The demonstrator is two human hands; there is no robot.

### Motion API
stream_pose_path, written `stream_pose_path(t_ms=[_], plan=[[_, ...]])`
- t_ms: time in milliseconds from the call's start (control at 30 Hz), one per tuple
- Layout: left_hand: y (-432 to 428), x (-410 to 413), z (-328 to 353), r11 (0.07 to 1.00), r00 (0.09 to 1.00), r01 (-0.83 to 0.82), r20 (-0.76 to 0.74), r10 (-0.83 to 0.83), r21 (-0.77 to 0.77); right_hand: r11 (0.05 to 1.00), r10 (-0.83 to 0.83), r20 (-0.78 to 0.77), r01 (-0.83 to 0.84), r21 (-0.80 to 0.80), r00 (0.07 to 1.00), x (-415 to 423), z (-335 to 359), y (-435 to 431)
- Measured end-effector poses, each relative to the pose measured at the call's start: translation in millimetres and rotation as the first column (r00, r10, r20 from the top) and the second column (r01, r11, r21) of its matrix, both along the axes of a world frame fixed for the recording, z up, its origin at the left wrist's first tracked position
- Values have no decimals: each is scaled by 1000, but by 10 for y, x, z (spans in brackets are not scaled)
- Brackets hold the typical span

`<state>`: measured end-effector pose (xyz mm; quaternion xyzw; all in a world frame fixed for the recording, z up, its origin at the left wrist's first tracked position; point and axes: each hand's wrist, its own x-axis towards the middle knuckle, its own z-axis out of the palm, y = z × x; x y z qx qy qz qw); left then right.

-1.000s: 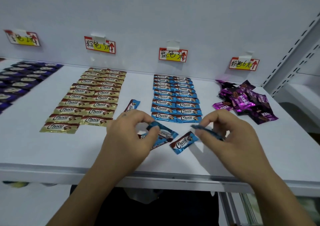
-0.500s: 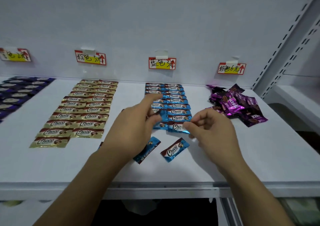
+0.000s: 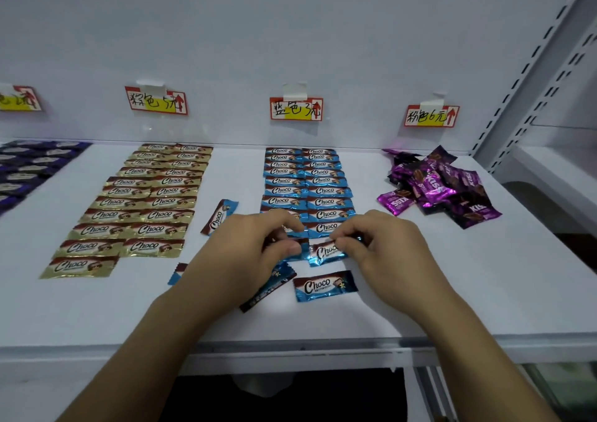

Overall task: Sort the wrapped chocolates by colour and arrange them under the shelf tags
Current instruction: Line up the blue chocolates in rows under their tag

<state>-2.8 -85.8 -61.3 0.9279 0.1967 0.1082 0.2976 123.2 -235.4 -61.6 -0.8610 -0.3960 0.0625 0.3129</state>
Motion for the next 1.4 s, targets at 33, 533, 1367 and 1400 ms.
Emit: stream_pose_path(t_ms=[33,533,1367,1400], plan=[[18,21,15,1000,1000,-18,-11,18,9,1000,-10,4,10,6,1000,12,0,15],[-101,-301,-238,884,999,-33,27,23,466,991,123,438,-85,-104,891,-309,-273,-166],[-120,-291,-351,829,999,-31,35,14,558,991,97,463,-41,-129,881,-275,-350,-111],[-125,-293,-352,830,999,-33,34,17,556,991,96,472,-39,-129,876,-275,-351,-114]])
